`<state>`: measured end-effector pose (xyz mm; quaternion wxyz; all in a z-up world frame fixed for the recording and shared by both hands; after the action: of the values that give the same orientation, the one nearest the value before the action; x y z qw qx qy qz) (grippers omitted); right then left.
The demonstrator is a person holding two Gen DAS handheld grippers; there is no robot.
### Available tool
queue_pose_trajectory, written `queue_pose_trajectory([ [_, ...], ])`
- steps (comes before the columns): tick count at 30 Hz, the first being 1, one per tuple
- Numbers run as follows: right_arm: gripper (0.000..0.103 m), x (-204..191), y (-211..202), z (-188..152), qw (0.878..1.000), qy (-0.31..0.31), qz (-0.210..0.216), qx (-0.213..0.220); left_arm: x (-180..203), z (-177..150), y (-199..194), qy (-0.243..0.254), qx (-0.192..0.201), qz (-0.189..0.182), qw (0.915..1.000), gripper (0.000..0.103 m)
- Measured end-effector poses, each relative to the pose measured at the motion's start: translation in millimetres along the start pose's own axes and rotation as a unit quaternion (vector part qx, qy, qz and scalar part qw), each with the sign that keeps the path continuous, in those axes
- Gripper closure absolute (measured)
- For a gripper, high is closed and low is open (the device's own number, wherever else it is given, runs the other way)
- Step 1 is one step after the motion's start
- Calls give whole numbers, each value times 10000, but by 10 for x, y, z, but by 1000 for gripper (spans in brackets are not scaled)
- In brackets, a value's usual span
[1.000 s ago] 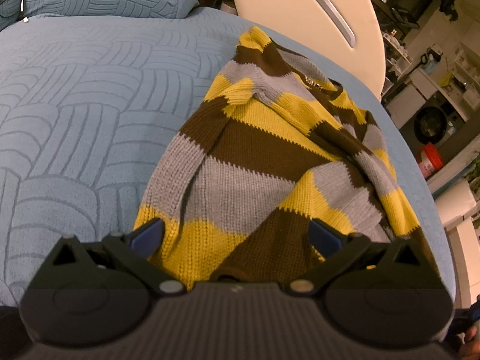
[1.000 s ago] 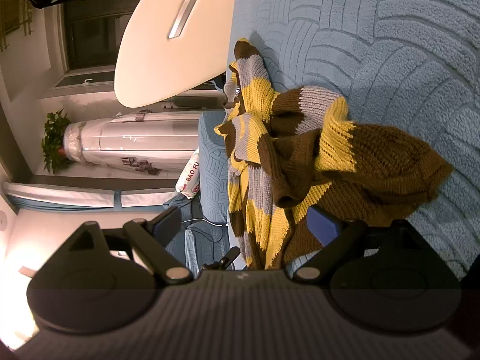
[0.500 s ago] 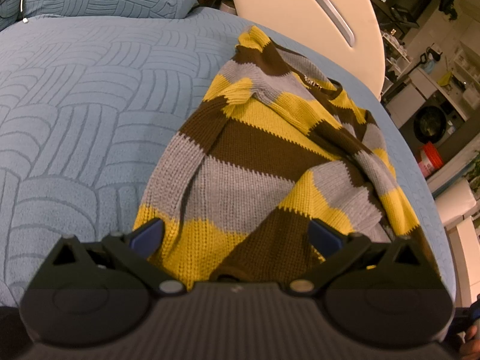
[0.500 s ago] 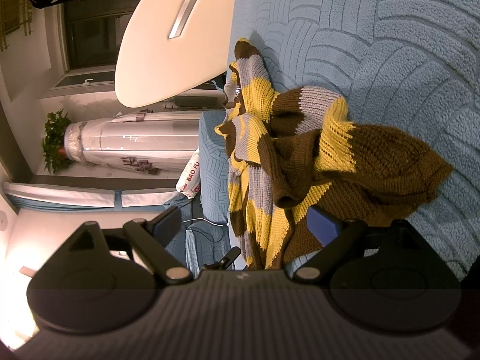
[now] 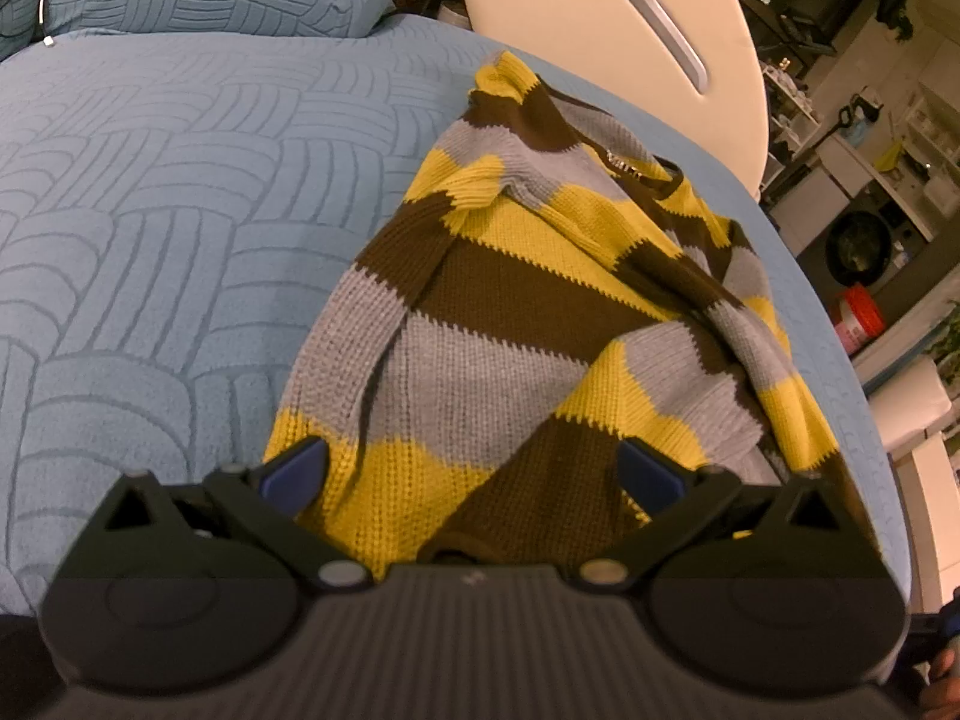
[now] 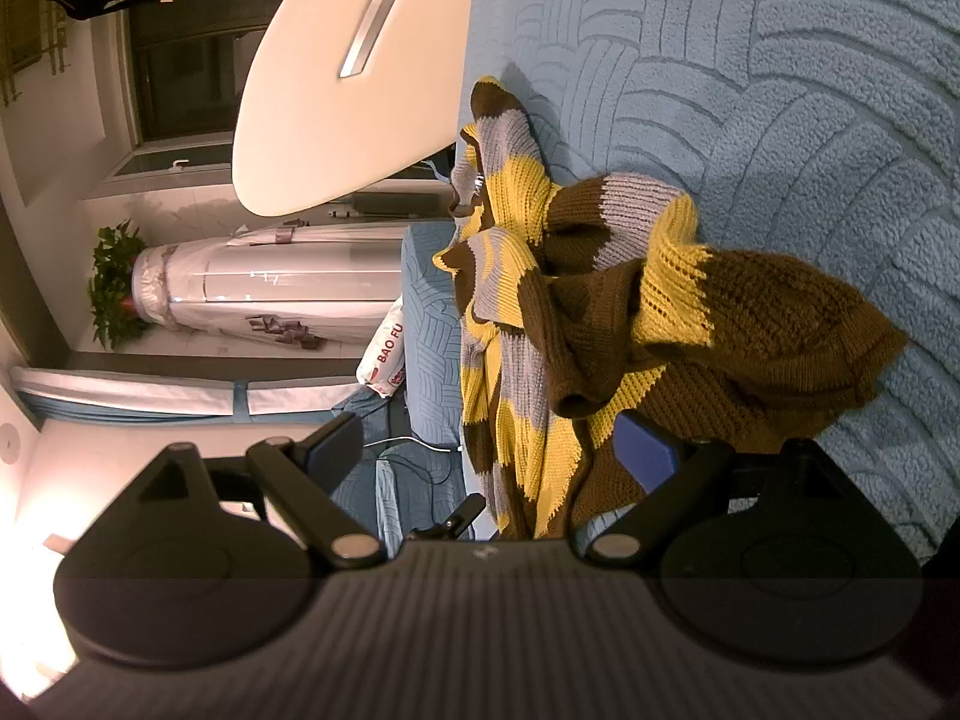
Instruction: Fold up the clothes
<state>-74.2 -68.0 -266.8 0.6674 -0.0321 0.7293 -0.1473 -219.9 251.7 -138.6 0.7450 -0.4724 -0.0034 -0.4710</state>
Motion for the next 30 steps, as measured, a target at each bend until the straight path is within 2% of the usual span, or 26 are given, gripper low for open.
queue_pose_trajectory([
  [30, 9, 37, -22, -4, 10000, 5, 59, 2, 11, 5, 10, -7, -6, -22, 10000, 0],
])
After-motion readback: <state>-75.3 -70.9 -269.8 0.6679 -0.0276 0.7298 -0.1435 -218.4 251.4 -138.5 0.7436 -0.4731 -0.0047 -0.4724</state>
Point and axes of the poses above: each gripper's, at about its wrist camera, not at the fingertips, and y roughly the way its jaws point, x to its right, z to its top, the point moved 3 cm from there along y, roughly the way its jaws point, and after that the axes turned 5 degrees about -z, right-handed, at the moved point
